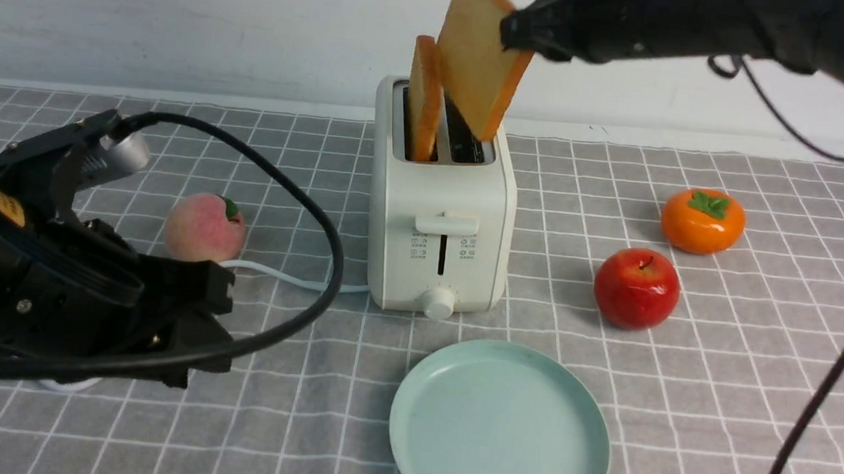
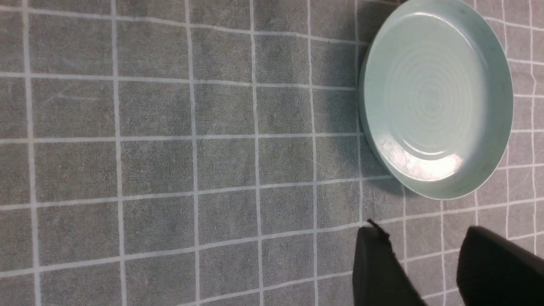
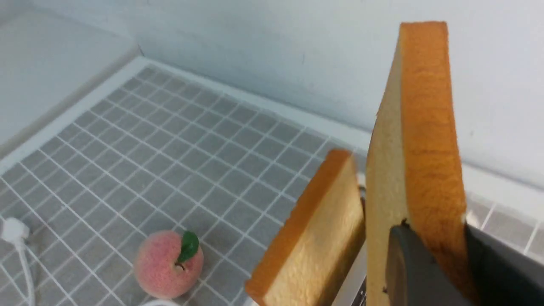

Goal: Take toasted bread from bread machine on grey coffee table place on plate.
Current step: 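Grasp the toast slice in the toaster and pull it up out of the slot with the right gripper, then place the held slice of bread on top of the slice on the plate with the right gripper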

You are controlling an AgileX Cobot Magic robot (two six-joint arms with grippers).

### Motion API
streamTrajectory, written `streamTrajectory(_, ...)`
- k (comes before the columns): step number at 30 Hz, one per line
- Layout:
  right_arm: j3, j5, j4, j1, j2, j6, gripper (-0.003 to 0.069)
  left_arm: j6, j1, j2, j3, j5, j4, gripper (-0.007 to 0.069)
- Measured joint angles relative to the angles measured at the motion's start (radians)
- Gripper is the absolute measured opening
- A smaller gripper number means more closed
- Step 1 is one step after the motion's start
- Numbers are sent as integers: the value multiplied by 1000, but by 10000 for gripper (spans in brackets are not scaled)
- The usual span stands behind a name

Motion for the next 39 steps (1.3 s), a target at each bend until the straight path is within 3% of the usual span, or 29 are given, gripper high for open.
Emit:
streamTrajectory(3,-8,78,-8,-34,-87,-1,110,0,0,0,0,15,0,273)
streamTrajectory(7,-17,340,-101,-123,-236,54,110,0,0,0,0,25,-6,273)
streamTrajectory(9,0,585,-174,-192,-307,200,110,0,0,0,0,25,-22,269)
streamTrajectory(11,58,647,-201,-213,-324,276,110,0,0,0,0,25,-32,267)
streamTrajectory(15,262,655,-204,-193,-325,311,110,0,0,0,0,29,-37,267)
streamTrajectory(18,475,647,-148,-143,-302,267,110,0,0,0,0,30,-37,267)
streamTrajectory(22,656,537,13,-81,-280,154,110,0,0,0,0,33,-39,267)
streamTrajectory(24,739,418,167,-53,-262,81,110,0,0,0,0,34,-40,265)
streamTrajectory(28,780,327,306,-52,-238,71,115,0,0,0,0,38,-40,265)
streamTrajectory(32,793,307,365,-52,-206,93,183,0,0,0,0,44,-40,265)
streamTrajectory(39,795,422,294,-97,-205,112,428,1,0,0,0,37,-39,265)
